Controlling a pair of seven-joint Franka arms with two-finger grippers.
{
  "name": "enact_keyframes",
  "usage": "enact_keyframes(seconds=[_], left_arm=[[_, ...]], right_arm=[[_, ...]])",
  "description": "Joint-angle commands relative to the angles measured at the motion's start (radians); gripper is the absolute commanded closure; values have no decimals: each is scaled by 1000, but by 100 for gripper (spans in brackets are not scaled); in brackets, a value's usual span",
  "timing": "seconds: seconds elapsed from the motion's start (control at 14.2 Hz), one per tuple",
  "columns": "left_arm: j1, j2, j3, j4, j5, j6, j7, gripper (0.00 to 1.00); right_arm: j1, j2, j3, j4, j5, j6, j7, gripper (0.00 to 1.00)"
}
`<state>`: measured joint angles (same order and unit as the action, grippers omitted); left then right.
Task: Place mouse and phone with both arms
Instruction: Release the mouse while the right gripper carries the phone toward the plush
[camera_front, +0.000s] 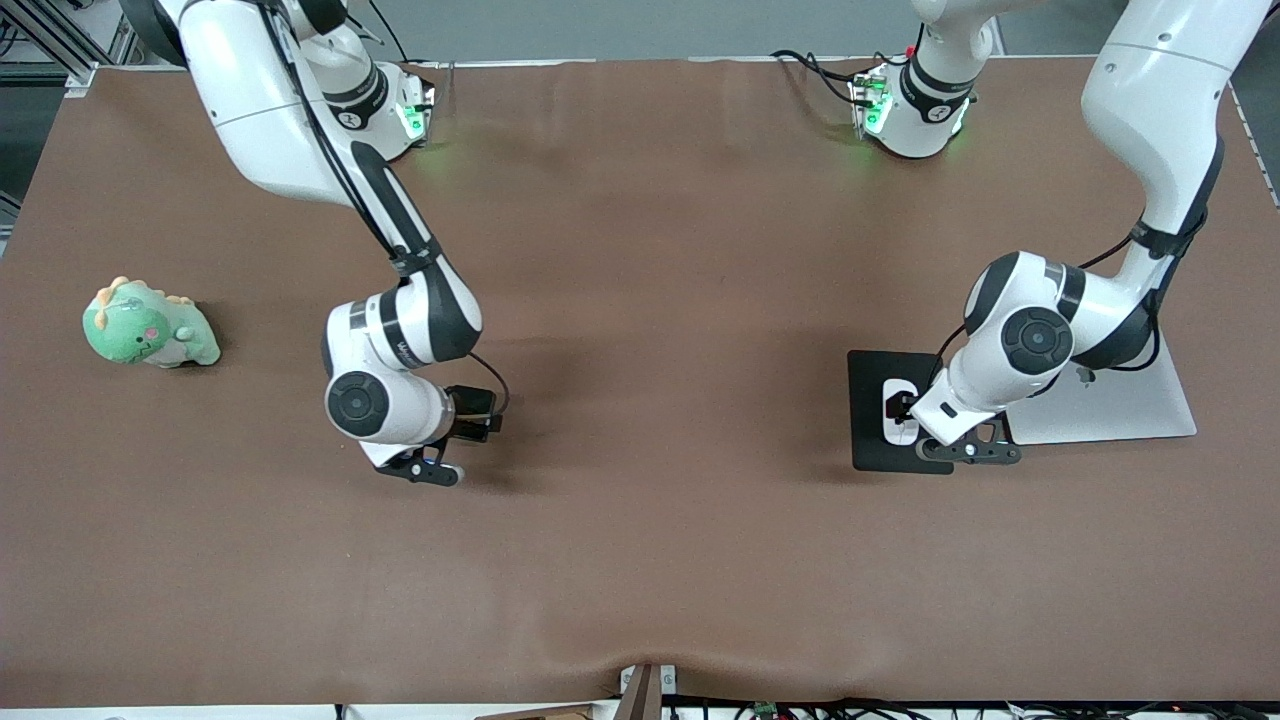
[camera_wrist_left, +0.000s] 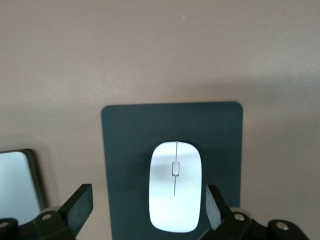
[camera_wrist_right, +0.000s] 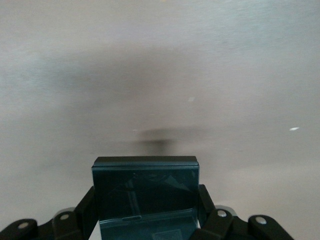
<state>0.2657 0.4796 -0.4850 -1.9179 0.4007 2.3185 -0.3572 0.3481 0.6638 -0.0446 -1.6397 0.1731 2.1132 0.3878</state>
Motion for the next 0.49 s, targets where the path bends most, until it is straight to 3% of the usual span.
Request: enact_keyframes(seconds=[0.0,0.42], left_arm=[[9,-74,-10,19,-64,-71,-11,0],[0,-88,-18,212,-144,-318,-6,0]], right_arm=[[-64,-114,17,-132,-17,5,-72,100],[-158,-211,9,-267,-47,39,-197,100]])
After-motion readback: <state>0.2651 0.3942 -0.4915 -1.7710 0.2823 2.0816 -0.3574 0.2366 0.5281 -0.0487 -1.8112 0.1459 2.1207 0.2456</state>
